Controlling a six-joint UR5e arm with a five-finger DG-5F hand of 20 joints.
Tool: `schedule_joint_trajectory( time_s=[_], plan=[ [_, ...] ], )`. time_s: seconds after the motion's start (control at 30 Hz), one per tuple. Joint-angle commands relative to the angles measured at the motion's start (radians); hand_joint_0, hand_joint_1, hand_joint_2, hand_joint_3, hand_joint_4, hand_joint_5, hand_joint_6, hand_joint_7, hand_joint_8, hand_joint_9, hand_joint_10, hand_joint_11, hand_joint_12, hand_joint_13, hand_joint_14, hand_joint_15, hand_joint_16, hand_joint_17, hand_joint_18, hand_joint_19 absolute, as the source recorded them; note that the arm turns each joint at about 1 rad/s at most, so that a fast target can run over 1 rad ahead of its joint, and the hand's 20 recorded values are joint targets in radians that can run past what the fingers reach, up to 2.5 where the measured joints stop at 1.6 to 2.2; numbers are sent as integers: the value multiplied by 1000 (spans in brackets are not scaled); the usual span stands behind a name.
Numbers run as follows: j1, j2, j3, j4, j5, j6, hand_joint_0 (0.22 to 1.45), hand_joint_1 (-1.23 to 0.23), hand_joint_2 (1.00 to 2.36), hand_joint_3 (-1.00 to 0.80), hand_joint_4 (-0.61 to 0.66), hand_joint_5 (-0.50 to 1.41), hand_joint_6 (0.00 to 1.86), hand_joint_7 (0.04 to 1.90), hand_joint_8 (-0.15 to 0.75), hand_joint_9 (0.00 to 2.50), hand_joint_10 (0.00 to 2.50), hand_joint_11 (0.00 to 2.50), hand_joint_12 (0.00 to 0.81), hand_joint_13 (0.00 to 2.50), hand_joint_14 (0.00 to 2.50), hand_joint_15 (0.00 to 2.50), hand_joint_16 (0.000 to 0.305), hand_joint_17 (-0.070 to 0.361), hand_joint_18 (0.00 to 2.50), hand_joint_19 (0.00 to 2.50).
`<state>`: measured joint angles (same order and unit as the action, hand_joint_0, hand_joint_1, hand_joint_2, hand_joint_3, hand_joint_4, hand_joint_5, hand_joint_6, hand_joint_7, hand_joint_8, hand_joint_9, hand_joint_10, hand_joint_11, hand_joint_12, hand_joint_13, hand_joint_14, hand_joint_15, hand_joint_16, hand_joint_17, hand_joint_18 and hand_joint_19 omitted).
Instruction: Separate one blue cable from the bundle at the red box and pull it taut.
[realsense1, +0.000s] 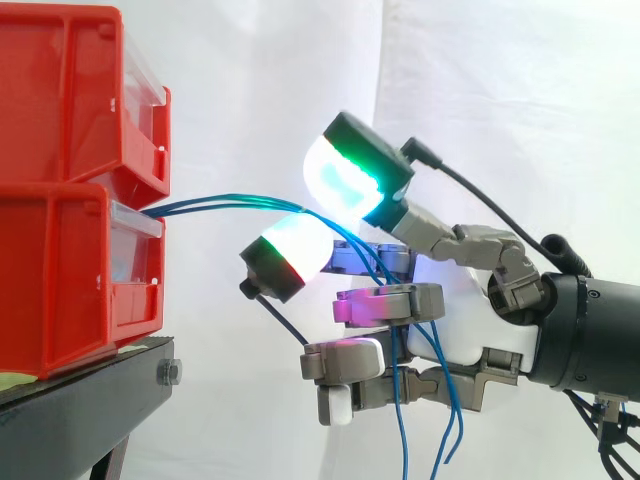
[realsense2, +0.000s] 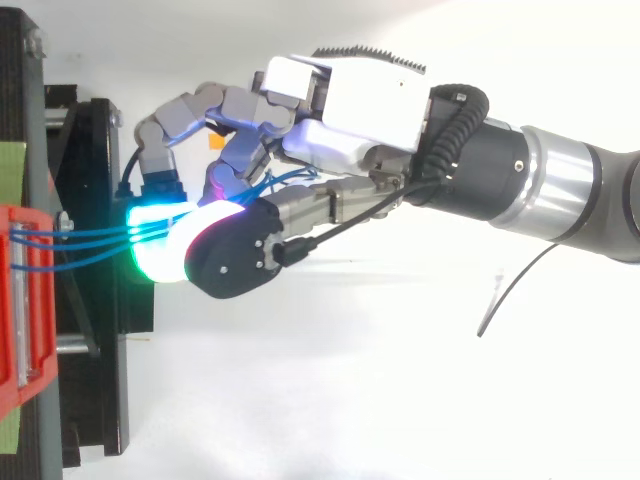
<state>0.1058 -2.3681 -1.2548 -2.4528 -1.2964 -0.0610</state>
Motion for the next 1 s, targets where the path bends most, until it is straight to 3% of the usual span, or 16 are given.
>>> schedule_joint_trajectory(
  time_s=[0.0, 0.07, 0.1, 0.2, 0.27, 0.37, 0.47, 0.63, 0.77, 0.97],
  plan=[
    [0, 0, 0, 0, 0, 0, 628, -672, 1010, -389, -84, -141, 852, 1280, 213, 1164, 1254, 2228, 345, 1152, 27, 1552, 50, 112, 842, 901],
    [0, 0, 0, 0, 0, 0, 620, -725, 1016, -302, -58, -142, 856, 1330, 219, 1168, 1276, 2224, 347, 1163, 26, 1559, 50, 113, 854, 907],
    [0, 0, 0, 0, 0, 0, 638, -820, 1019, -237, -49, -149, 872, 1338, 216, 1167, 1299, 2211, 340, 1166, 27, 1560, 50, 113, 858, 899],
    [0, 1, 0, 1, 0, 0, 673, -876, 1021, -198, -86, -154, 882, 1362, 222, 1154, 1327, 2224, 337, 1170, 26, 1554, 50, 114, 863, 889],
    [0, 0, 0, 3, 0, 0, 786, -913, 1012, -362, -175, -156, 888, 1428, 227, 1164, 1429, 2152, 332, 1180, 26, 1569, 49, 110, 867, 881],
    [0, 0, 0, 6, -1, 0, 837, -901, 1000, -500, -264, -151, 929, 1422, 233, 1208, 1477, 2124, 330, 1201, 26, 1588, 47, 106, 868, 890],
    [0, 0, 0, 8, 0, 0, 797, -911, 1000, -500, -249, -133, 932, 1488, 237, 1248, 1477, 2146, 329, 1214, 28, 1583, 47, 106, 912, 845],
    [0, 0, 0, 8, -3, 0, 631, -943, 1000, -500, -81, -112, 918, 1262, 243, 1266, 1461, 2194, 332, 1214, 29, 1602, 47, 105, 908, 887],
    [0, 1, 0, 8, -1, 0, 469, -821, 1000, -500, -33, -111, 897, 1210, 272, 1252, 1571, 2061, 393, 1235, 22, 1572, 55, 125, 960, 874],
    [0, 0, 0, 8, -1, 0, 444, -548, 1000, -500, 9, -120, 861, 1101, 291, 1227, 1593, 1984, 417, 1235, 18, 1543, 60, 136, 980, 889]
  ],
)
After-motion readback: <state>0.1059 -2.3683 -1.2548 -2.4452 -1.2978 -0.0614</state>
